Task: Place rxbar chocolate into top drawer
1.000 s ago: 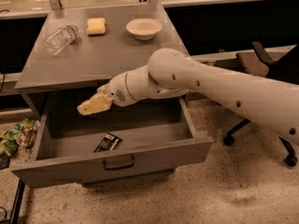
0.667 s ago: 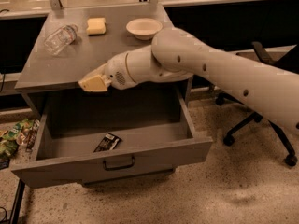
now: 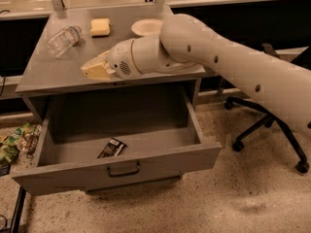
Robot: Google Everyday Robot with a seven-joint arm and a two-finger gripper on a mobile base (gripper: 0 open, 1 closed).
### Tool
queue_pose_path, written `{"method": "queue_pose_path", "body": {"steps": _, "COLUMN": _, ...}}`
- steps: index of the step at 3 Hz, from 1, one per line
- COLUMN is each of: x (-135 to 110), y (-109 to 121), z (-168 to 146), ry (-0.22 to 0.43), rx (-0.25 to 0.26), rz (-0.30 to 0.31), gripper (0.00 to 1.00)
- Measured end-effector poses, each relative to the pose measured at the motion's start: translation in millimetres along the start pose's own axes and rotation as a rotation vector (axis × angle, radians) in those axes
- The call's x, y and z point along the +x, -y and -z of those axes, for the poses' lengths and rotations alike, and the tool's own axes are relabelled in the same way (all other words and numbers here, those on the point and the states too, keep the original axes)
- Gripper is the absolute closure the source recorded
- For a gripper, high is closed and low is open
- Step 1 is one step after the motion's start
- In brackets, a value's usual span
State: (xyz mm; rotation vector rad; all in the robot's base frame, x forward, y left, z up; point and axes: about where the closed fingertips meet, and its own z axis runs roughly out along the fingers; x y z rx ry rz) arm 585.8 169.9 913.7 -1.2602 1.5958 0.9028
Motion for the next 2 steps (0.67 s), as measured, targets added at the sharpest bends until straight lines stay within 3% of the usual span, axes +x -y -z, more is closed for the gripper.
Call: {"method": "queue_pose_path", "body": {"steps": 2, "x": -1.0, "y": -3.7, "z": -3.4, "ry": -0.002, "rx": -0.008, "rz": 0.002, "gripper": 0.45}}
